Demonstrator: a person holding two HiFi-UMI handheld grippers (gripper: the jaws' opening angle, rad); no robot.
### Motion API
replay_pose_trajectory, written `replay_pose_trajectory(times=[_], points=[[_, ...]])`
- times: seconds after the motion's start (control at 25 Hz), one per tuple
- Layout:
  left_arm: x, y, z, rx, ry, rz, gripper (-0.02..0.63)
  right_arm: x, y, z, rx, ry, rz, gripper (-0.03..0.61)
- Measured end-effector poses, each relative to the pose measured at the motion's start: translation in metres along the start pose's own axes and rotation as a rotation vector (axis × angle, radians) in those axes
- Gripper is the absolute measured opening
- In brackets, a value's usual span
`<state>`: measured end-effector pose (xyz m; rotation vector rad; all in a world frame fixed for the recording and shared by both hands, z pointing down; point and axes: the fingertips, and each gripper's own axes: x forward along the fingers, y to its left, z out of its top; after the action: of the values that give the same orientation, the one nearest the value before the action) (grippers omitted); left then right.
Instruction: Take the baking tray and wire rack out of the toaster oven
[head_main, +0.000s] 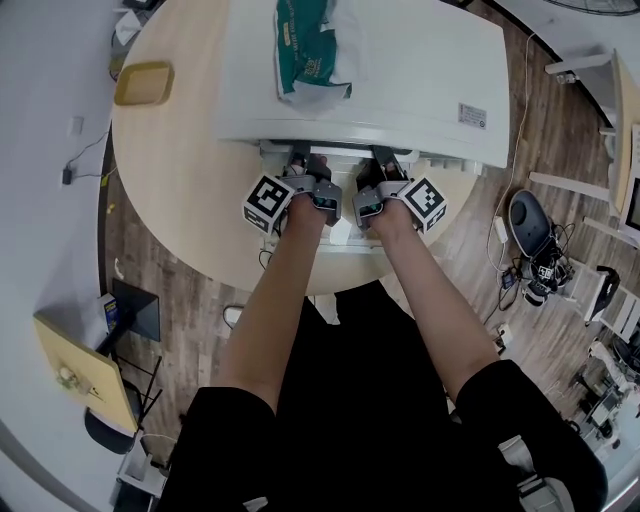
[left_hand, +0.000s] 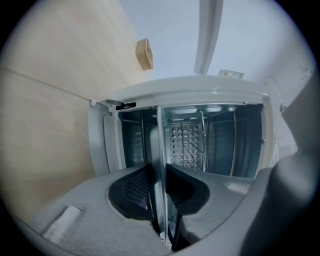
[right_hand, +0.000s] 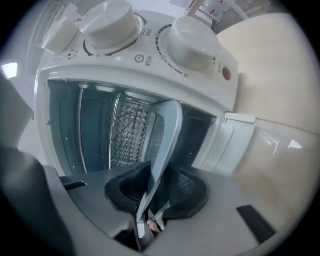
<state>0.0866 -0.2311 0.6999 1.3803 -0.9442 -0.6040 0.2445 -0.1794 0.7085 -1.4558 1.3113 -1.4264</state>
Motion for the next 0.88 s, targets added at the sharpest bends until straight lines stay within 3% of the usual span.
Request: replay_pose_trajectory(times=[0.88], points=[[-0.071,0.016,-0.021,-0.078,-0.005,-0.011,0.067,-0.063,-0.016,-0.033,0.055,0.063,-0.007,0.069]])
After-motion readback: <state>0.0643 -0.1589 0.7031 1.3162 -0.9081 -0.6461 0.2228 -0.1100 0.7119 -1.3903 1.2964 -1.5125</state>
